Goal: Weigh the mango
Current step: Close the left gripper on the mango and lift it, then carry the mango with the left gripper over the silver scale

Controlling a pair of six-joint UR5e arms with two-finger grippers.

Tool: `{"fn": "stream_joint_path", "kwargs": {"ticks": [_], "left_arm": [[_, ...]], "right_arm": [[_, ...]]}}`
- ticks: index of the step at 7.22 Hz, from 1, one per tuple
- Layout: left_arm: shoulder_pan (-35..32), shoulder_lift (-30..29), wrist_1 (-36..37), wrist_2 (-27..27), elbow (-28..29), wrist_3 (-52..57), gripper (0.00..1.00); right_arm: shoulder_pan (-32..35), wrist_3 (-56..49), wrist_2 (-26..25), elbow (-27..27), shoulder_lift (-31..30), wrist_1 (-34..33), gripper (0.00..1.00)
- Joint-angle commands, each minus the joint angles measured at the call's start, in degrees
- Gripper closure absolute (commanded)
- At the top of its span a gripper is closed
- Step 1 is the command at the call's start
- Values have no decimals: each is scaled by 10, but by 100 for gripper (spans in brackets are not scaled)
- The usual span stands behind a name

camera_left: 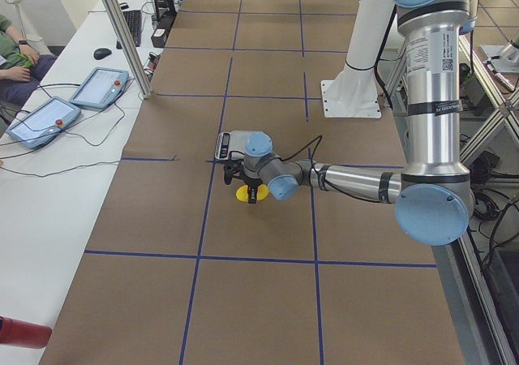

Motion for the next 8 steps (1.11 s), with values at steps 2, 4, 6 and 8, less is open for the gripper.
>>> {"fn": "stream_joint_path", "kwargs": {"ticks": [2,4,6,8], "left_arm": [[-75,-42,276,-43,-136,122,100],[-94,-185,432,-39,-136,121,100],[-31,-254,441,-37,-100,48,100],[25,-293,388,-4,-40,-5,100]], "right_arm": [[0,0,0,0,0,-1,0],[0,0,0,0,0,-1,0],[0,1,0,0,0,0,0],[0,0,0,0,0,-1,0]]}}
